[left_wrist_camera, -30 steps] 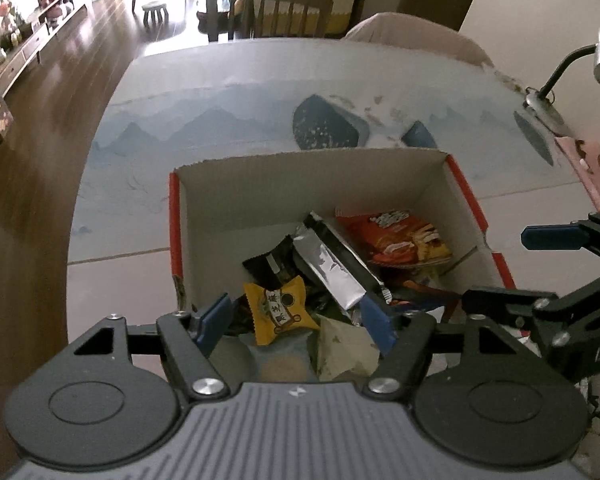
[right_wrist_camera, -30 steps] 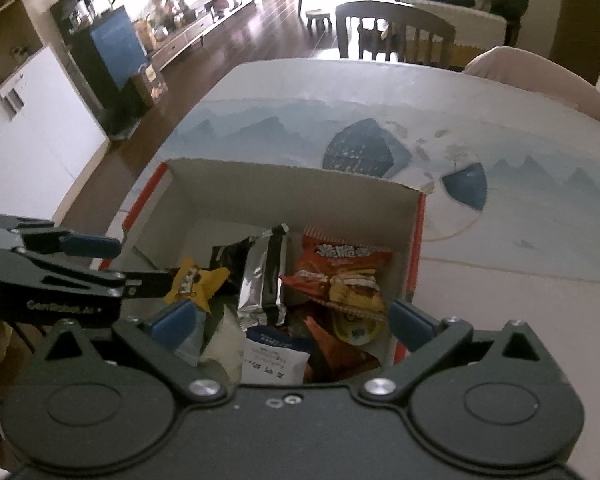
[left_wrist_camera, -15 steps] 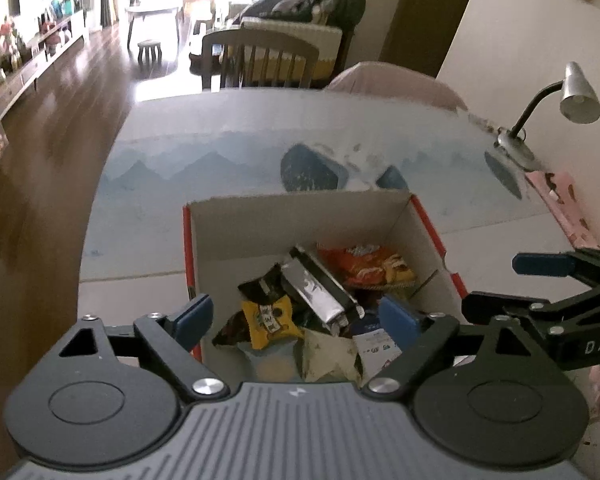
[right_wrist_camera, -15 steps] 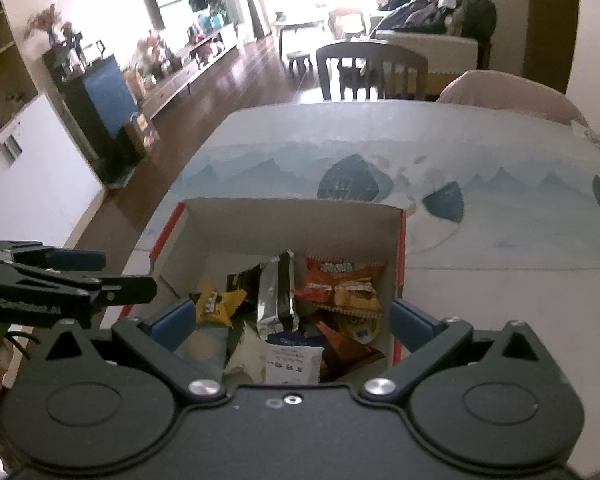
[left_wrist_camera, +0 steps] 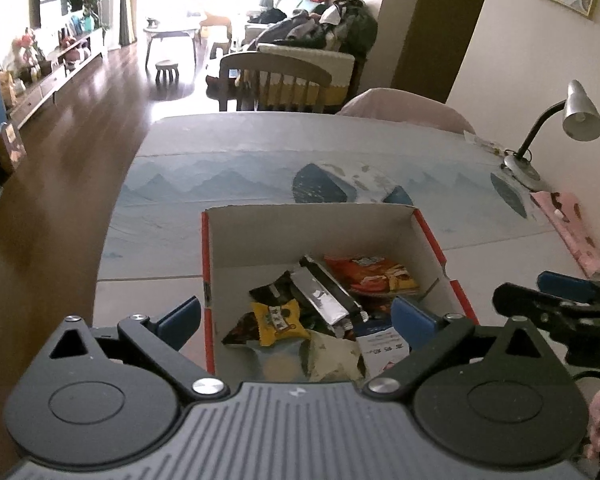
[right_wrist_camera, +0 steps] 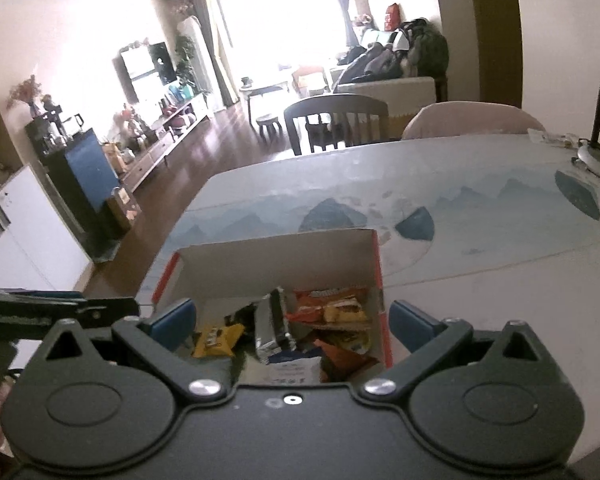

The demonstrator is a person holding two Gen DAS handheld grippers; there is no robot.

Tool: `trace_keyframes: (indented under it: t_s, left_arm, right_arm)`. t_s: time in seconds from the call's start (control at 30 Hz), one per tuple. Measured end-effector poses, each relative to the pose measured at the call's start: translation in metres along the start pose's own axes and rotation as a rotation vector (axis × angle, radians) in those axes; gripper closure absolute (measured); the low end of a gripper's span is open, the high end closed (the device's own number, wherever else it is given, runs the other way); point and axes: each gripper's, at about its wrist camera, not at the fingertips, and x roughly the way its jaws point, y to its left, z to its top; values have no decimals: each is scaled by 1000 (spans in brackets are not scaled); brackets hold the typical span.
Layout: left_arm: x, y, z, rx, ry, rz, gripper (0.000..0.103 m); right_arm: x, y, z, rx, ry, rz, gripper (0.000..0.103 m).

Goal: Organize snacks

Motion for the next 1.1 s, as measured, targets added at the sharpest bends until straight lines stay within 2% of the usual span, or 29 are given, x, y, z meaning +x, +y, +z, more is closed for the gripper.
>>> trace_keyframes:
  t_s: [0.13, 0.3, 0.4, 0.63, 1.1]
  left_arm:
    - [-5, -4, -5, -18, 6, -3, 1]
    - [-11, -14, -11, 7, -19, 8, 1]
    - [-14, -19, -13, 24, -34, 23, 1]
    - [-16, -21, -14, 24, -37, 28, 1]
    - [-19, -26, -16, 21, -49, 24, 1]
  right_arm:
    - [-6, 3, -4, 20, -28, -17, 0]
    - [-14, 2, -10, 46, -70, -45, 0]
    - [-13, 1, -12, 54, -54, -25, 0]
    - [-14, 5, -14, 35, -41, -41, 0]
    - [-22, 5, -19, 34, -61, -46, 0]
